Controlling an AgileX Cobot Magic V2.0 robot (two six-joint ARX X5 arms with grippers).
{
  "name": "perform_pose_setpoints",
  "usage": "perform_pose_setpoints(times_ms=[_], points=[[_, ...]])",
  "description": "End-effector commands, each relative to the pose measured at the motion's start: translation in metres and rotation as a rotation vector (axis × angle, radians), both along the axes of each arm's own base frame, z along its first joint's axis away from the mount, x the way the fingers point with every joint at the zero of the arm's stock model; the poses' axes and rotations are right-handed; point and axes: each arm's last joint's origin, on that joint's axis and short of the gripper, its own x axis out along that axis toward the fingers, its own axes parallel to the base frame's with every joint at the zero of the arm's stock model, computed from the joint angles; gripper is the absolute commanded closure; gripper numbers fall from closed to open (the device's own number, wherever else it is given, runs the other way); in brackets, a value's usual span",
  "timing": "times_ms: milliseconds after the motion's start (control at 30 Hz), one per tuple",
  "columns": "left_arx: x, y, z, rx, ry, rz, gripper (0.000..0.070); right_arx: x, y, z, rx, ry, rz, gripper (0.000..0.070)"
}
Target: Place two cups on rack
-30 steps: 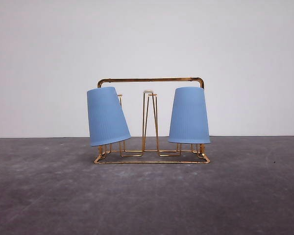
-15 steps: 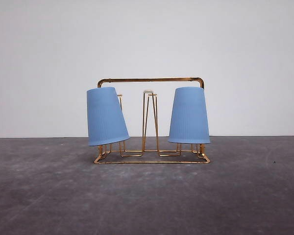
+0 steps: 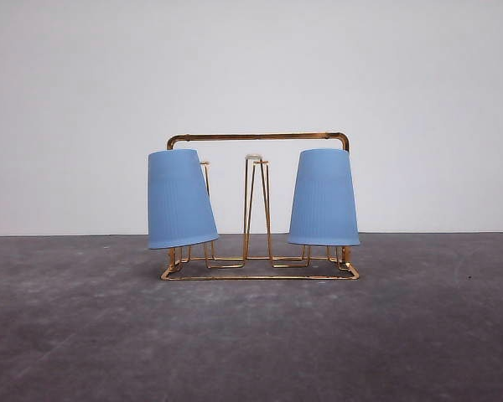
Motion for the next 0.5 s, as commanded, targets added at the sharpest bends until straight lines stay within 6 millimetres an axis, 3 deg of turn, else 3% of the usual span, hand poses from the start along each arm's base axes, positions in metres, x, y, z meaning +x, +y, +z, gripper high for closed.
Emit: perform_pose_setpoints(times_ms=[0,467], points=[[0.0006,0.0000,-0.0054,0.015,0.018,0.000,0.0700,0.0003,0.0000,-0.0001,0.004,-0.008,-0.003,0.0671],[0.0006,0.0000,-0.0054,0.015,0.018,0.000,0.0700,0.0003,0.0000,-0.0001,0.004,-0.008,-0.003,0.0671]])
